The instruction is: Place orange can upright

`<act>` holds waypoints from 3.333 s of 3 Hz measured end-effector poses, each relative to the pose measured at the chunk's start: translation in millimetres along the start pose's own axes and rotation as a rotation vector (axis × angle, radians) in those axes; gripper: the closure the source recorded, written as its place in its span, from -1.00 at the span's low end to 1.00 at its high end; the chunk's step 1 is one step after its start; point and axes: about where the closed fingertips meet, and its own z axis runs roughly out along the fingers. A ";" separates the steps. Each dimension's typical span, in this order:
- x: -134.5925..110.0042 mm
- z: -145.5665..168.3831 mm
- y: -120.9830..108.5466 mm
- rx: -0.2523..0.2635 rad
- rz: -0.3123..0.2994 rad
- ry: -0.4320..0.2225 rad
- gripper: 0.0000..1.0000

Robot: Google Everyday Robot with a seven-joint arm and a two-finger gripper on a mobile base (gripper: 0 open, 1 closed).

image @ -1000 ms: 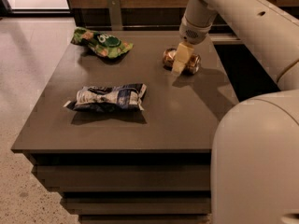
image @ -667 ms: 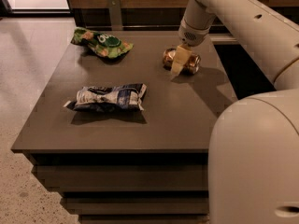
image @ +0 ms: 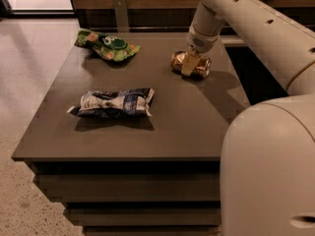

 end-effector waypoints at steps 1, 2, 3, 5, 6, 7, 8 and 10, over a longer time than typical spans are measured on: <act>0.0 3.6 1.1 -0.004 0.000 0.001 0.56; -4.3 -5.3 2.1 0.009 -0.013 -0.021 0.98; -13.8 -31.1 4.5 0.032 -0.031 -0.106 1.00; -24.0 -71.9 23.8 0.029 -0.067 -0.346 1.00; -20.9 -79.5 33.6 -0.005 -0.066 -0.518 1.00; -14.3 -82.1 38.3 -0.030 -0.050 -0.662 1.00; -14.0 -85.4 40.5 -0.036 -0.047 -0.681 1.00; -3.4 -89.0 33.4 -0.050 -0.135 -0.736 1.00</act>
Offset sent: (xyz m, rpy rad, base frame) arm -0.0077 0.0075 0.0344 0.0362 -0.0798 0.0372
